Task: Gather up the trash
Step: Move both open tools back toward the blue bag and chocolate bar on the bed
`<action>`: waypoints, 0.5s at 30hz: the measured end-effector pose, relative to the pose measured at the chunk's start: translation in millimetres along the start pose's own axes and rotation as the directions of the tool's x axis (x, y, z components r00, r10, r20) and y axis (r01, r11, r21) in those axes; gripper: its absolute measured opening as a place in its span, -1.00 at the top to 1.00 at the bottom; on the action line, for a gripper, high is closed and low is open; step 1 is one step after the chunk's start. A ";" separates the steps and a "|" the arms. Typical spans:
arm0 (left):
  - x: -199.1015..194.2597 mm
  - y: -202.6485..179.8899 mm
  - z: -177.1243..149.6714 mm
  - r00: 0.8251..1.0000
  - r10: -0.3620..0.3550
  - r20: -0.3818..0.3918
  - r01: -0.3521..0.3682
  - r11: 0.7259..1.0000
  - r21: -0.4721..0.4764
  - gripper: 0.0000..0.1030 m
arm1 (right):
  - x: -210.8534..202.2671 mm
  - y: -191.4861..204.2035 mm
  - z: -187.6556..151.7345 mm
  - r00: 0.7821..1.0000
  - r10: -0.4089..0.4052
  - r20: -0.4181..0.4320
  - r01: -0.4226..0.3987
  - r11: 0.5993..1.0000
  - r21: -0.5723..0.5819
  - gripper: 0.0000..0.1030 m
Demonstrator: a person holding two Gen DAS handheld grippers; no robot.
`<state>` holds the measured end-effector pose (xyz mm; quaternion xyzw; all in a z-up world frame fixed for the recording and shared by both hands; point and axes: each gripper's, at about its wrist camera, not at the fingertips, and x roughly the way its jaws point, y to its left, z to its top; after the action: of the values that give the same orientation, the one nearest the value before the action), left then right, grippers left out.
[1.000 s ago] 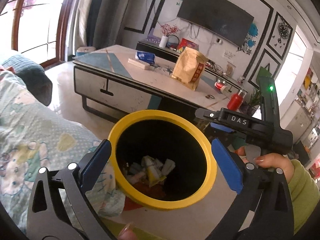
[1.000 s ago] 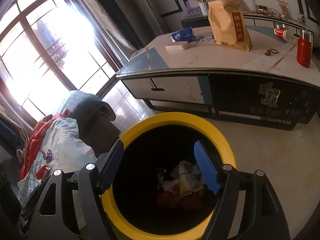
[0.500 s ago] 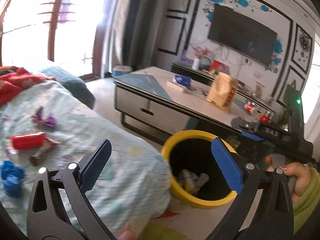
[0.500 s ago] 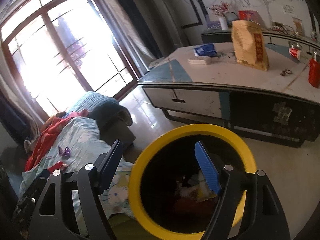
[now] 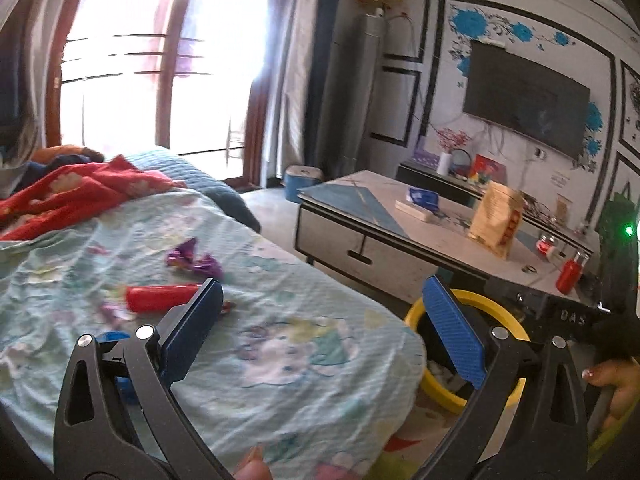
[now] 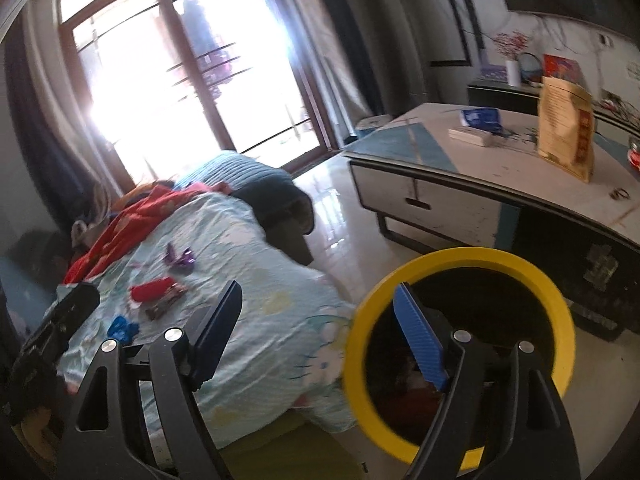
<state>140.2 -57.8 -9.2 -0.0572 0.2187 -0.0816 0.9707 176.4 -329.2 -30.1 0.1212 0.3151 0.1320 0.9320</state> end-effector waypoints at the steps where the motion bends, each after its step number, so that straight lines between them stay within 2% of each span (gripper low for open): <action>1: -3.5 7.0 0.1 1.000 0.010 0.004 -0.010 1.000 -0.014 -0.79 | 1.8 7.7 -0.9 1.000 0.008 -0.007 -0.008 1.000 -0.018 -0.47; 15: -39.4 76.7 -2.1 0.992 0.118 0.047 -0.111 0.985 -0.131 -0.79 | 20.2 95.8 -7.7 0.993 0.094 -0.072 -0.104 0.982 -0.158 -0.51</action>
<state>114.4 24.5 -6.0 -0.1090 0.2000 -0.0099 0.9737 170.9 -232.0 -17.7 0.0566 0.3266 0.2072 0.9204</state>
